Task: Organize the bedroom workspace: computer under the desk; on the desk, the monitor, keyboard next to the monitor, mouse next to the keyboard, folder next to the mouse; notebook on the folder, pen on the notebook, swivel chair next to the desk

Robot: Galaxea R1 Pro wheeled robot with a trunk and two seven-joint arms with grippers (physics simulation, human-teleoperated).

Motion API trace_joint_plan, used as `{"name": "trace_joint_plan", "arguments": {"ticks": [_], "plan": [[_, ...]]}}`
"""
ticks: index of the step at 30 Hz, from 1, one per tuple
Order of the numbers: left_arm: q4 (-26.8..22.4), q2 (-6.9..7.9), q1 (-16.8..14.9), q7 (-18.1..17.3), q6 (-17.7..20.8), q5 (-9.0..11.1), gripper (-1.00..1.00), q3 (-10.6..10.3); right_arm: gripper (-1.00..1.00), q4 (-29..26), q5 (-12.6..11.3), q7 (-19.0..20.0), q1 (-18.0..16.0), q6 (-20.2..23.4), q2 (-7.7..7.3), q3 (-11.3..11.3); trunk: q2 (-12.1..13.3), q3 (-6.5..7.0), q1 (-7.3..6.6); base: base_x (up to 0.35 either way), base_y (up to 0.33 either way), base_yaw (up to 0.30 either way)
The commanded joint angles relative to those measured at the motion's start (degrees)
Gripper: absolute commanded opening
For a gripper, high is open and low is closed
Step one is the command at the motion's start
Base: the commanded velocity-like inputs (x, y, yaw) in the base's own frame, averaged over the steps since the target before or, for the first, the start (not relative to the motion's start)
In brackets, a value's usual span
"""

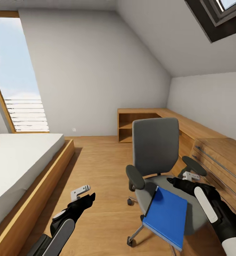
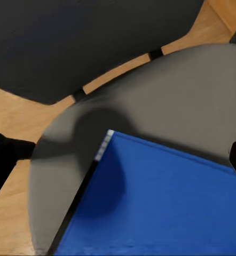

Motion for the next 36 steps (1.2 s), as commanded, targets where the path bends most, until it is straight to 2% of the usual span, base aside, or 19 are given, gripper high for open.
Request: {"name": "trace_joint_plan", "arguments": {"ticks": [1,9,23,36], "plan": [[-0.1,0.05,-0.1,0.5,0.1,0.4,1.0,-0.1,1.0,-0.1,-0.6,-0.4,0.0,0.2,0.0,-0.1,0.0,-0.05,-0.04,-0.325,0.118,-0.049],[-0.1,0.05,-0.1,0.4,0.1,0.4,1.0,-0.1,1.0,-0.1,-0.6,-0.4,0.1,0.3,0.01,-0.3,0.0,-0.04,-0.04,-0.302,0.167,-0.014],[-0.1,0.05,-0.1,0.4,0.1,0.5,1.0,-0.2,1.0,-0.1,-0.6,-0.4,0.1,0.3,0.08,-0.3,0.0,-0.04,-0.04,-0.009,0.011,-0.082],[-0.1,0.05,-0.1,0.4,0.0,0.4,1.0,-0.2,1.0,-0.1,-0.6,-0.4,0.1,0.3,0.09,-0.3,0.0,-0.04,-0.04,0.093,0.283,-0.231]]}}
